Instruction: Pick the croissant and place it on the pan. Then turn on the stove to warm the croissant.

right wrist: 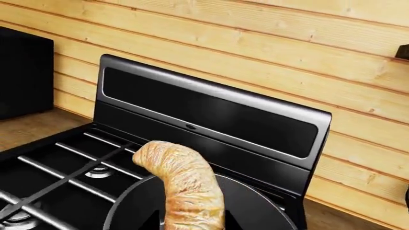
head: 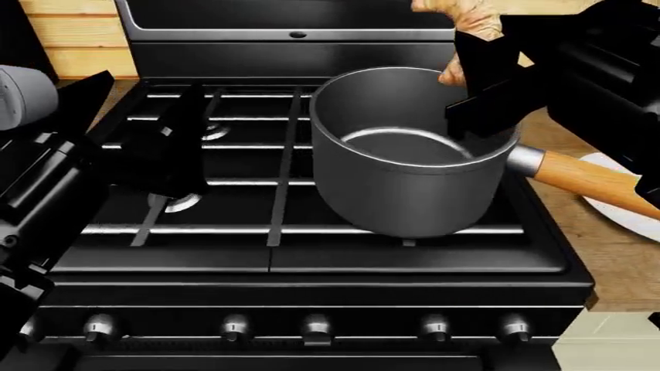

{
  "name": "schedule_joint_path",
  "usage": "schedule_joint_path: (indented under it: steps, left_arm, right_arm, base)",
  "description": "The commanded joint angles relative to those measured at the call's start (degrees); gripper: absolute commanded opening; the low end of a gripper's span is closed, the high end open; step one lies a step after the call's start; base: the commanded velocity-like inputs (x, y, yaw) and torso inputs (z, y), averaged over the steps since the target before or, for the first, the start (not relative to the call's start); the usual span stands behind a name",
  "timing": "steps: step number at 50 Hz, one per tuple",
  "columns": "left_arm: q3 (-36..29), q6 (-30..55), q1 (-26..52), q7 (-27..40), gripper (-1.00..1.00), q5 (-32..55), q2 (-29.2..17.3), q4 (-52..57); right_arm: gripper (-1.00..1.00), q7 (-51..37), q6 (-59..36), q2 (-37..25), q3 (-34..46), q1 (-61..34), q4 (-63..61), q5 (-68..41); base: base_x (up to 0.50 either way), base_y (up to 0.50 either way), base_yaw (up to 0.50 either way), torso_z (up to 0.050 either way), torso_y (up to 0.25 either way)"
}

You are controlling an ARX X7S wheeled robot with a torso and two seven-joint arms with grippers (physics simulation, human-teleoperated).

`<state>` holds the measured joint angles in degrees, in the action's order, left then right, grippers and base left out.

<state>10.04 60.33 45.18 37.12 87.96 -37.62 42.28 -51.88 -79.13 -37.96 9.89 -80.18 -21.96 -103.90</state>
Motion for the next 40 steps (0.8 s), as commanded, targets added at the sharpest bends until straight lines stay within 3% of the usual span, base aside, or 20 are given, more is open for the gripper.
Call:
schedule_joint_path:
  steps: [1,14,28,40]
  left_arm:
    - [-0.33,-0.31,-0.39,-0.39,1.0,-0.54,0.06,0.14]
    - [-0.38,-0.68,-0.94,-0.58,1.0,-0.74,-0.13,0.12]
    - [0.13,-1.27,-1.5,-1.33,1.0,-0.45,-0.68,-0.15]
    - [0.25,-1.62,-1.87,-1.74,1.0,-1.24,-1.02,-0.49]
  right_arm:
    - [-1.0,0.68,0.93,-0.58,-0.09,0.8,-0.31,0.67]
    - [-1.0,4.84,-1.5,0.34,3.74,-2.66,4.6,3.92]
    - [-1.0,19.95,-3.86,3.07,12.52,-11.12,15.91,17.69]
    - [-1.0,39.68,-2.42,5.12,26.36,-21.1,29.53,31.74]
  base:
    - [0.0,0.04,0.0,0.0,0.0]
    - [0.0,0.0,0.0,0.0,0.0]
    - [0.0,0.0,0.0,0.0,0.0]
    - [0.0,0.0,0.0,0.0,0.0]
